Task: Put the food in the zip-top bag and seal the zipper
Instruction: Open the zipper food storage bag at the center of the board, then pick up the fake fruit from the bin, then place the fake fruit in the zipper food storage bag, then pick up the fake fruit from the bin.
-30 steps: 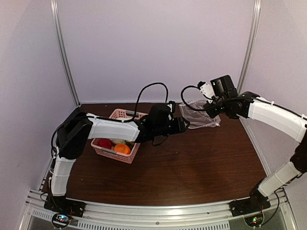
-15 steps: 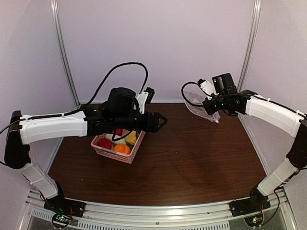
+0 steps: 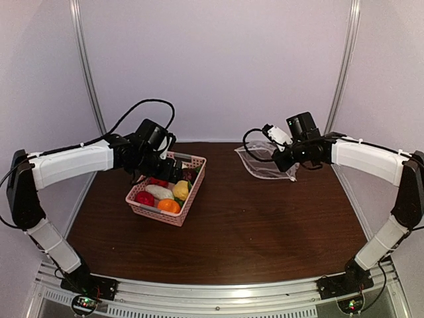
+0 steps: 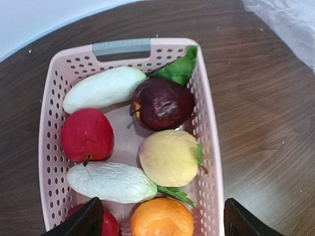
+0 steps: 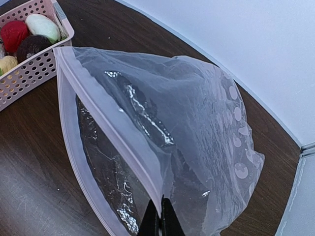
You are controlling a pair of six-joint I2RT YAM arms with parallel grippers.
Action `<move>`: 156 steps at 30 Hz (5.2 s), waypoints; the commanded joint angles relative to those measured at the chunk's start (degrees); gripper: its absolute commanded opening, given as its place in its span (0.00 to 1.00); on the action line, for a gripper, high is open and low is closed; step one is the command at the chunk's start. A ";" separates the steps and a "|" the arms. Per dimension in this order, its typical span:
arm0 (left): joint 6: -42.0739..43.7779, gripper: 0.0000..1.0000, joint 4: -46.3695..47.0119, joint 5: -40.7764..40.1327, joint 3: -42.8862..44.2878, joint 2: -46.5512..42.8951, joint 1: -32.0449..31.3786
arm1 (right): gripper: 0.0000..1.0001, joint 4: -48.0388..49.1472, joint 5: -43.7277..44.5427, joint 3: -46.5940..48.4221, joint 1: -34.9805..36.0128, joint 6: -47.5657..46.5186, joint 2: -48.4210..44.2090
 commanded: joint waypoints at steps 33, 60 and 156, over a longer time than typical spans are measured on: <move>1.27 0.71 -1.71 20.64 11.25 24.28 8.03 | 0.00 0.59 -6.01 -4.86 -0.13 -1.98 -3.08; 1.67 0.36 10.16 26.23 5.60 2.07 4.85 | 0.00 0.61 -7.29 -4.86 -0.13 -1.61 -2.90; -6.54 0.82 1.61 2.85 7.60 8.78 2.92 | 0.00 5.93 -35.59 -9.15 -12.87 8.02 -7.97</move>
